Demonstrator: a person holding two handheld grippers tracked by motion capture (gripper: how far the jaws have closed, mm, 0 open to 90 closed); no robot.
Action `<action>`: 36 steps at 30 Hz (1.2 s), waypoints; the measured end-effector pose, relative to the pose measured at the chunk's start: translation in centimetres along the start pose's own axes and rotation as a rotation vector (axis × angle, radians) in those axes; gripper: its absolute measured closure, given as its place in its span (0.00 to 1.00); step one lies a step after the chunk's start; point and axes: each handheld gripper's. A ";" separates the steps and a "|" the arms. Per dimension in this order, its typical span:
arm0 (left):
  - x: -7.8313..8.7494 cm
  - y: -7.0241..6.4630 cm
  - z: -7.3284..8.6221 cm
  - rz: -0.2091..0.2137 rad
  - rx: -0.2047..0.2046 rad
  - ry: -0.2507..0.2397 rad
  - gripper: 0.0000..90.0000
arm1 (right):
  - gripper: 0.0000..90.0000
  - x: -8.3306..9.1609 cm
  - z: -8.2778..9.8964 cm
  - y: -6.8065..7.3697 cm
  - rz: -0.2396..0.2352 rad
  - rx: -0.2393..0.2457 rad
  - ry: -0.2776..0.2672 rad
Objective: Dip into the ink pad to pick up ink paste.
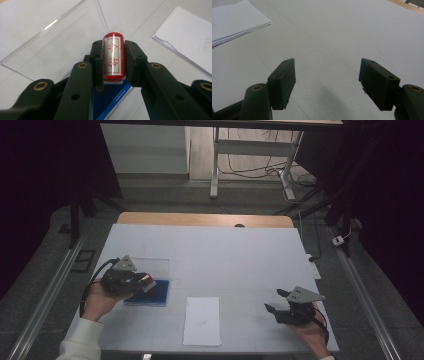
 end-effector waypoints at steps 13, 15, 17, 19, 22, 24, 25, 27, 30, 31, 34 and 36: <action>-1.9 -0.1 0.6 -0.030 -0.017 0.104 0.78 | 0.32 -0.2 0.1 0.0 -0.008 0.010 0.012; -2.1 -0.1 0.7 -0.032 -0.014 0.110 0.78 | 0.32 -0.2 0.1 0.1 -0.010 0.007 0.007; -2.2 0.0 0.8 -0.042 -0.011 0.115 0.78 | 0.32 -0.2 0.1 0.1 -0.009 0.008 0.011; -2.2 0.0 0.8 -0.044 -0.013 0.120 0.78 | 0.32 -0.2 0.1 0.0 -0.010 0.007 0.016; -2.5 0.0 0.9 -0.046 -0.013 0.130 0.78 | 0.32 -0.2 0.2 0.0 -0.010 0.006 0.018; -2.6 0.0 0.9 -0.052 -0.013 0.132 0.78 | 0.32 -0.2 0.2 0.0 -0.011 0.007 0.020; -2.7 0.0 1.0 -0.049 -0.012 0.131 0.78 | 0.32 -0.2 0.2 0.0 -0.012 0.007 0.020; -2.8 0.0 1.0 -0.047 -0.013 0.141 0.78 | 0.32 -0.2 0.2 0.0 -0.011 0.007 0.019; -2.8 0.1 1.2 -0.045 -0.004 0.140 0.78 | 0.32 -0.2 0.2 0.0 -0.008 0.006 0.019; -2.8 0.1 1.2 -0.044 -0.001 0.141 0.78 | 0.32 -0.2 0.2 0.0 -0.008 0.004 0.019; -2.8 0.2 1.2 -0.044 0.005 0.146 0.78 | 0.32 -0.2 0.1 0.0 -0.011 0.000 0.008; -2.8 0.1 1.2 -0.049 0.002 0.149 0.78 | 0.32 -0.2 0.1 0.0 -0.014 0.001 0.011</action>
Point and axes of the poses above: each handheld gripper's, and its own axes: x roughly backward along the jaws, z roughly out of its underside, y roughly to its left, and after that the axes turned 13 degrees about -y, right-handed
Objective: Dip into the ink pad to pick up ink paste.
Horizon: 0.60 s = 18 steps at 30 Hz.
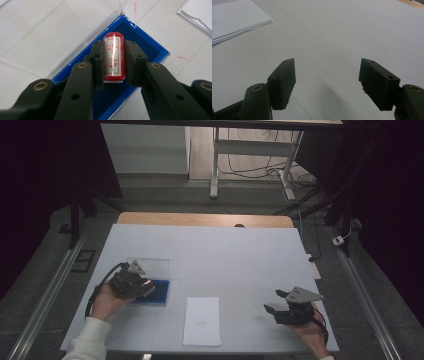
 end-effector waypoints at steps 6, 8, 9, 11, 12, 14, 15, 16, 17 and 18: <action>-0.1 0.0 -0.1 -0.005 0.007 0.014 0.78 | 0.32 0.0 0.0 0.0 0.002 0.000 0.002; -0.1 -0.1 -0.3 -0.009 0.004 0.025 0.78 | 0.32 0.0 0.0 0.0 0.003 -0.001 0.002; -0.1 -0.1 -0.3 -0.009 0.004 0.025 0.78 | 0.32 0.0 0.0 0.0 0.003 -0.001 0.002; -0.2 -0.2 -0.3 -0.012 0.006 0.036 0.78 | 0.32 0.0 0.0 0.0 0.003 -0.001 0.003; -0.5 -0.4 -0.5 -0.020 0.003 0.059 0.79 | 0.32 0.0 0.0 0.0 0.002 0.001 0.007; -0.6 -0.5 -0.6 -0.030 0.003 0.071 0.79 | 0.32 0.0 0.0 0.0 0.001 0.002 0.007; -0.6 -0.5 -0.6 -0.030 0.003 0.071 0.79 | 0.32 0.0 0.0 0.0 0.002 0.001 0.008; -0.7 -0.5 -0.6 -0.031 0.004 0.069 0.79 | 0.32 0.0 0.0 0.1 0.004 0.000 0.005; -0.7 -0.5 -0.6 -0.031 0.004 0.069 0.79 | 0.32 0.0 0.0 0.1 0.004 0.000 0.005; -0.7 -0.6 -0.5 -0.036 -0.003 0.067 0.79 | 0.32 -0.1 0.0 0.1 0.004 0.002 0.011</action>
Point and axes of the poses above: each handheld gripper's, and its own axes: x roughly backward along the jaws, z roughly out of its underside, y roughly to its left, and after that the axes turned 13 degrees about -y, right-handed
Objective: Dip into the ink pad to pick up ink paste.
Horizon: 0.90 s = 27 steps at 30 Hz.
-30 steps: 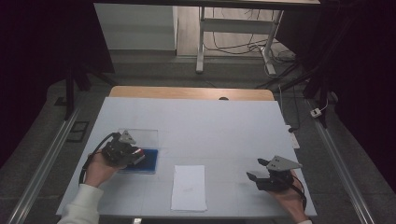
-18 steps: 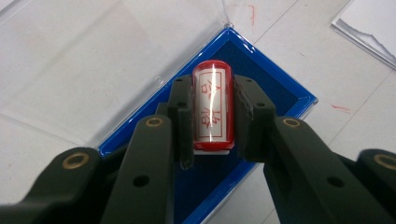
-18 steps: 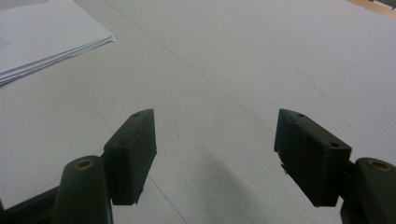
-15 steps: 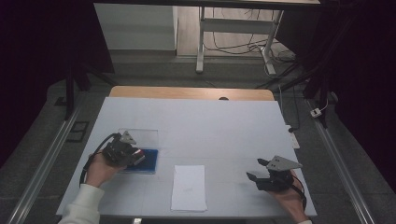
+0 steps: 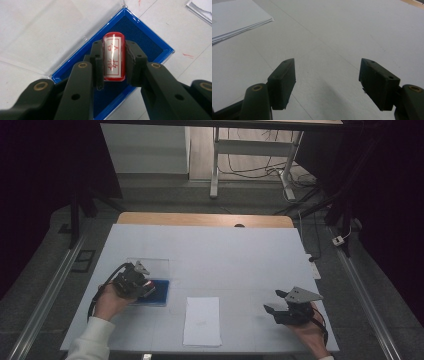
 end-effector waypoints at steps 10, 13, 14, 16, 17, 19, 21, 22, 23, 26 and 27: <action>-0.1 -0.4 0.0 -0.019 -0.016 0.008 0.79 | 0.32 0.0 -0.1 0.1 -0.003 0.006 -0.002; -0.1 -0.4 0.0 -0.021 -0.017 0.006 0.79 | 0.32 -0.1 -0.1 0.1 -0.005 0.006 0.001; -0.1 -0.4 0.0 -0.019 -0.017 0.004 0.79 | 0.32 -0.1 -0.1 0.1 -0.005 0.007 0.002; -0.1 -0.3 0.1 -0.017 -0.017 0.000 0.79 | 0.32 -0.1 -0.1 0.1 -0.005 0.006 0.000; -0.1 -0.3 0.1 -0.015 -0.018 0.001 0.79 | 0.32 -0.1 0.0 0.1 -0.005 0.004 -0.002; -0.1 -0.4 0.1 -0.016 -0.018 0.001 0.79 | 0.32 -0.2 0.0 0.1 -0.005 0.004 -0.001; -0.1 -0.4 0.1 -0.017 -0.018 0.002 0.79 | 0.32 -0.2 0.0 0.1 -0.006 0.006 0.001; -0.1 -0.4 0.1 -0.016 -0.019 0.002 0.79 | 0.32 -0.1 0.0 0.1 -0.008 0.008 0.005; -0.1 -0.3 0.1 -0.015 -0.018 0.001 0.79 | 0.32 -0.1 0.0 0.1 -0.008 0.007 0.006; -0.1 -0.5 0.1 -0.022 -0.024 0.003 0.79 | 0.32 -0.2 0.0 0.1 -0.007 0.006 0.005; -0.1 -0.5 0.0 -0.022 -0.027 0.002 0.78 | 0.32 -0.1 0.0 0.1 -0.005 0.007 0.009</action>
Point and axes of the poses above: each handheld gripper's, and its own axes: x roughly backward along the jaws, z roughly out of its underside, y roughly to its left, and after that the axes turned 13 degrees about -y, right-handed
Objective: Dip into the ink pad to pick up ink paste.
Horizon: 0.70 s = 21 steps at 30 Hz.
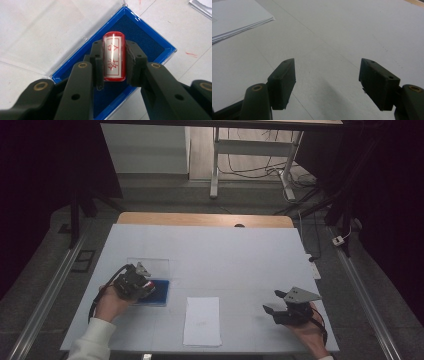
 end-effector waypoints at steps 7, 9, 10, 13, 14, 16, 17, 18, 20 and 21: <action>1.2 0.6 -0.1 0.023 0.038 -0.067 0.78 | 0.32 0.1 -0.2 -0.2 -0.001 -0.011 -0.029; 2.2 0.9 -0.3 0.055 0.055 -0.116 0.78 | 0.32 0.2 -0.3 -0.1 0.001 -0.016 -0.039; 2.5 1.0 -0.4 0.059 0.061 -0.130 0.78 | 0.33 0.3 -0.3 -0.1 0.007 -0.017 -0.041; 2.9 1.1 -0.6 0.069 0.062 -0.155 0.78 | 0.33 0.3 -0.3 -0.1 0.003 -0.025 -0.058; 3.2 1.1 -0.8 0.068 0.058 -0.162 0.78 | 0.33 0.3 -0.3 -0.1 0.001 -0.027 -0.062; 3.7 1.1 -1.0 0.065 0.051 -0.177 0.78 | 0.33 0.2 -0.3 -0.2 -0.002 -0.036 -0.070; 4.2 1.2 -0.9 0.075 0.061 -0.201 0.78 | 0.33 0.1 -0.3 -0.2 -0.006 -0.038 -0.075; 4.4 1.1 -0.8 0.086 0.066 -0.212 0.78 | 0.33 0.0 -0.2 -0.2 -0.007 -0.035 -0.078; 4.6 1.0 -0.8 0.094 0.061 -0.217 0.78 | 0.33 0.0 -0.2 -0.1 -0.007 -0.034 -0.070; 4.6 1.0 -0.8 0.094 0.061 -0.217 0.78 | 0.33 0.0 -0.2 -0.1 -0.011 -0.038 -0.074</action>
Point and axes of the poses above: each handheld gripper's, and its own axes: x roughly backward along the jaws, z roughly out of its underside, y roughly to its left, and after that the axes turned 13 degrees about -y, right-handed
